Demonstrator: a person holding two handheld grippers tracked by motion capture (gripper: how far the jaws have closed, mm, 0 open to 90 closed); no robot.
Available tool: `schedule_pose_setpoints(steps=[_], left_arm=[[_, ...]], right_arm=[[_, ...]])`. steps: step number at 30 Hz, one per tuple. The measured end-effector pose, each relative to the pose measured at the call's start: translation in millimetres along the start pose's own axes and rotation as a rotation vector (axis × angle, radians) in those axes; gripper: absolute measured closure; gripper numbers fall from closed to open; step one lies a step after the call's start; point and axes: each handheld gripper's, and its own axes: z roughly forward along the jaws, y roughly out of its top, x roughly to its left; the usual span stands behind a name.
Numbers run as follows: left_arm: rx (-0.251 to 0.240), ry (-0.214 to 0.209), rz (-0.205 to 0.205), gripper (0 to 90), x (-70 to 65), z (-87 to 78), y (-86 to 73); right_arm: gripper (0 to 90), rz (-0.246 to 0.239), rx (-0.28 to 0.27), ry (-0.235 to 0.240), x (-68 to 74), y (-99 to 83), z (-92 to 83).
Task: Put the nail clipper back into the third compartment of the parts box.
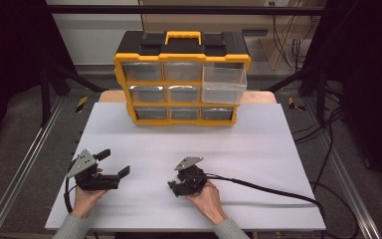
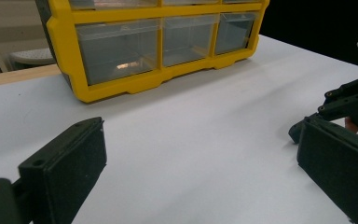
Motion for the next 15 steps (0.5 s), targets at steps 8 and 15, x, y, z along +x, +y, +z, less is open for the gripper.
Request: schedule_pose_setpoints(steps=[8, 15], left_arm=[[0.001, 0.000, 0.001, 1.4, -0.2, 0.1, 0.0], [0.003, 0.000, 0.002, 1.4, -0.3, 0.4, -0.1]], right_arm=[[57.0, -0.029, 0.022, 0.017, 3.7, 0.4, 0.0], [64.9, -0.029, 0.031, 0.026, 6.4, 1.2, -0.3]])
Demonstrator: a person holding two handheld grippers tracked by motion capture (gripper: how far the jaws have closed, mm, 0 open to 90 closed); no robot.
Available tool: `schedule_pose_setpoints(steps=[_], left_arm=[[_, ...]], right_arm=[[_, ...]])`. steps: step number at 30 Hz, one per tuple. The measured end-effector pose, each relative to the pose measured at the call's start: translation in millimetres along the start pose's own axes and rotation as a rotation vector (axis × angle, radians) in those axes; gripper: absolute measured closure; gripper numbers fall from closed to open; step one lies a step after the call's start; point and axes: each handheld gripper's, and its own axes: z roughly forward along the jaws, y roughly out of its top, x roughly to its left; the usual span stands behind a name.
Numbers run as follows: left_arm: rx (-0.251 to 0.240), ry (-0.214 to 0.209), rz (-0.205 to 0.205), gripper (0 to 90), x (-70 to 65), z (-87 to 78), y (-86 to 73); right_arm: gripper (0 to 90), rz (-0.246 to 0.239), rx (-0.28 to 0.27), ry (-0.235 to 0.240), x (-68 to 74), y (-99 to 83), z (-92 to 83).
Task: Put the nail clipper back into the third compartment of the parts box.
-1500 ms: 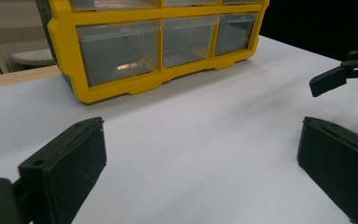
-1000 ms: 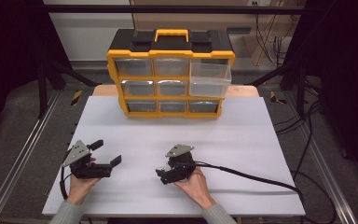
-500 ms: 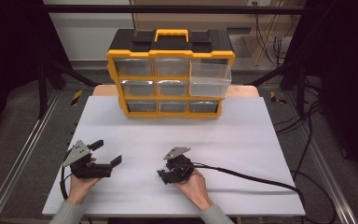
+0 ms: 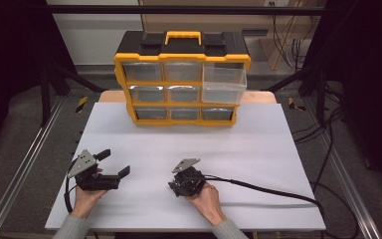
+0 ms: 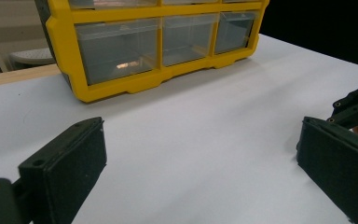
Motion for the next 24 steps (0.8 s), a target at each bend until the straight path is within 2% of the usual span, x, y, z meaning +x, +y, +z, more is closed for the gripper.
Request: schedule_pose_setpoints(steps=[6, 10, 17, 19, 24], left_arm=[[0.001, 0.000, 0.002, 1.5, -0.1, 0.1, 0.0], [0.002, 0.001, 0.001, 1.5, 0.0, 0.2, -0.1], [-0.002, 0.000, 0.000, 1.5, -0.3, 0.2, -0.1], [-0.002, 0.000, 0.000, 1.5, -0.2, 0.1, 0.0], [-0.001, -0.001, 0.000, 1.6, -0.4, 0.2, 0.0]], right_arm=[[71.6, 0.018, 0.006, 0.006, -1.4, 1.1, 0.1], [77.0, 0.002, 0.006, 0.004, -1.8, 0.8, 0.2], [77.0, 0.008, 0.008, 0.004, -1.8, 0.3, 0.0], [77.9, 0.039, 0.014, 0.003, -2.2, 0.8, 0.0], [78.8, 0.061, 0.021, 0.010, -3.7, 1.7, 0.0]])
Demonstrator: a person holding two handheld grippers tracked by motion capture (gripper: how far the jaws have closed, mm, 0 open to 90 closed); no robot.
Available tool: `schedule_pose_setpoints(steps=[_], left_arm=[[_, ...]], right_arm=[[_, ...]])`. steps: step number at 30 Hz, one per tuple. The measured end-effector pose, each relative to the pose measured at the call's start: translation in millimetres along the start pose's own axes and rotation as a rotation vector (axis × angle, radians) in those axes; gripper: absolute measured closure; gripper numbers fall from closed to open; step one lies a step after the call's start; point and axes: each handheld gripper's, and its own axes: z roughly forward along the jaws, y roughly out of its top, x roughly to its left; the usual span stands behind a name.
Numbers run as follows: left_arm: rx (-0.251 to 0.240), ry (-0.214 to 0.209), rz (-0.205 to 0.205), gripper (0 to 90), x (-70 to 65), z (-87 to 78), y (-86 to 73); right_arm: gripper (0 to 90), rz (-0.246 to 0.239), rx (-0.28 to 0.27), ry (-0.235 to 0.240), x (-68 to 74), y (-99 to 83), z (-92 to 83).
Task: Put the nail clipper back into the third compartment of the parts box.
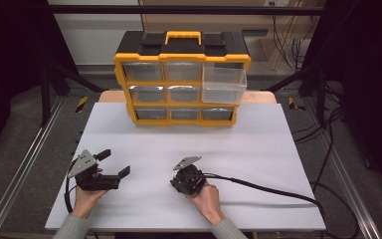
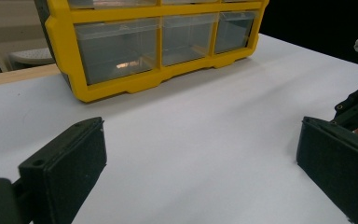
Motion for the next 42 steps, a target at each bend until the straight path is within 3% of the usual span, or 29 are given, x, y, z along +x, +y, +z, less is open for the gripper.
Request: schedule_pose_setpoints(steps=[15, 28, 42], left_arm=[[0.003, 0.001, 0.002, 1.6, 0.1, 0.0, -0.1], [0.004, 0.002, 0.002, 1.6, 0.1, 0.1, -0.1], [0.005, 0.003, 0.002, 1.6, 0.1, 0.3, -0.3]], right_arm=[[79.3, 0.006, 0.012, 0.005, -2.2, 2.9, -3.6], [79.3, 0.006, -0.032, 0.024, -3.8, 13.6, -25.8], [79.4, -0.014, -0.086, 0.012, -6.1, 22.2, -49.3]])
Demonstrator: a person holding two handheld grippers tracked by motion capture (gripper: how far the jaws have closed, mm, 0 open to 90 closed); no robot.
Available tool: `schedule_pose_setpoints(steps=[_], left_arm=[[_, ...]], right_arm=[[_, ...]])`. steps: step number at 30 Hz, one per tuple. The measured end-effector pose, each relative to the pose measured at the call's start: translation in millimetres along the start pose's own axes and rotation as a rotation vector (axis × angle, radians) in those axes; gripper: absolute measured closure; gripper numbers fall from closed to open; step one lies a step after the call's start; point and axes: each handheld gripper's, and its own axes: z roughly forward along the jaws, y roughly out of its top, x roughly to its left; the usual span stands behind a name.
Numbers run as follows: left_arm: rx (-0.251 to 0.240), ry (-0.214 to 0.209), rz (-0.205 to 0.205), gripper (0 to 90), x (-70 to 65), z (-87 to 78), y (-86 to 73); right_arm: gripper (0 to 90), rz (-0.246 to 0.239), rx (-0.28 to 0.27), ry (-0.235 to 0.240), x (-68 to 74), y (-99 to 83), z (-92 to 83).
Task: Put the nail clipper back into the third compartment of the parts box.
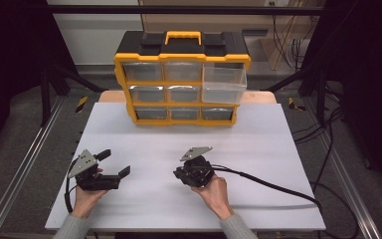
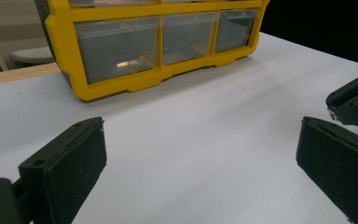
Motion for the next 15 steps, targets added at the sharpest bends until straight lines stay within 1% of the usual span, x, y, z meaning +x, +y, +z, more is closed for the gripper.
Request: schedule_pose_setpoints(steps=[15], left_arm=[[0.002, 0.001, -0.001, 1.6, 0.3, 0.0, 0.0]], right_arm=[[79.4, -0.005, -0.083, -0.008, -6.3, 13.1, -32.5]])
